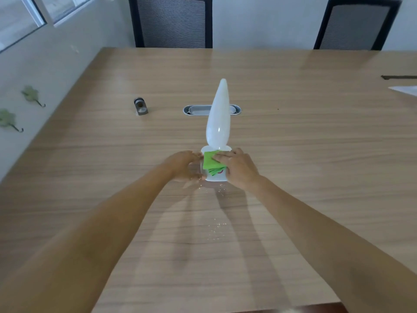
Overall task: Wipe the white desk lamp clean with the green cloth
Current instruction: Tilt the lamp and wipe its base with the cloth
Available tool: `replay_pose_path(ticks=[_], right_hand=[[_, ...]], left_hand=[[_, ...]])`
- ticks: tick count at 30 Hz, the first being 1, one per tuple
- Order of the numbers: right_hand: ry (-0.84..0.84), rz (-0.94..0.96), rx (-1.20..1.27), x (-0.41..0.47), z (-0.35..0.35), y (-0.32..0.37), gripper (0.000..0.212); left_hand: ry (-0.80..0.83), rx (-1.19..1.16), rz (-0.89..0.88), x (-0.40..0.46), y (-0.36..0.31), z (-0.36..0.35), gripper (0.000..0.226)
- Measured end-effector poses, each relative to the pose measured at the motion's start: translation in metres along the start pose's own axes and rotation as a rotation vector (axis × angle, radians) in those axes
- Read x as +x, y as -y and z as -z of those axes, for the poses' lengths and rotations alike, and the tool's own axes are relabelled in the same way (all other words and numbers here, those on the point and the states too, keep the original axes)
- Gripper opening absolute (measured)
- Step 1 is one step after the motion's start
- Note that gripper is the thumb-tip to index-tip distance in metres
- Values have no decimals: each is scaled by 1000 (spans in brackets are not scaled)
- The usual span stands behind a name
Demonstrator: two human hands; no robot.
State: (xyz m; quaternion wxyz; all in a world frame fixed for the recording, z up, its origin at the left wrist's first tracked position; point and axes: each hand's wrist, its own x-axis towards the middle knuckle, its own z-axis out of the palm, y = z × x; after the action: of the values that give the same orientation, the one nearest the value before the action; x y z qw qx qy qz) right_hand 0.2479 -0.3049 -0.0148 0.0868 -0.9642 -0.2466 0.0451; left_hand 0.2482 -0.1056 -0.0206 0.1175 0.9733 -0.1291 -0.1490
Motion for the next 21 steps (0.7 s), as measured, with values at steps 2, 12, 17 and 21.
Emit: replay_pose_path(ticks=[2,12,17,21], right_hand=[[24,27,-24,-8,-3,1,59],[-126,-43,18,-12,15,-5,59],[2,-28,-30,6,3,6,58],[1,49,-73,-22,-10,2,61]], left_hand=[[-9,4,-4,-1,0,1,76],[-7,-23,32,-3,-1,3,78],[0,-43,24,-3,-3,5,77],[0,-32,29,-2,-2,5,76]])
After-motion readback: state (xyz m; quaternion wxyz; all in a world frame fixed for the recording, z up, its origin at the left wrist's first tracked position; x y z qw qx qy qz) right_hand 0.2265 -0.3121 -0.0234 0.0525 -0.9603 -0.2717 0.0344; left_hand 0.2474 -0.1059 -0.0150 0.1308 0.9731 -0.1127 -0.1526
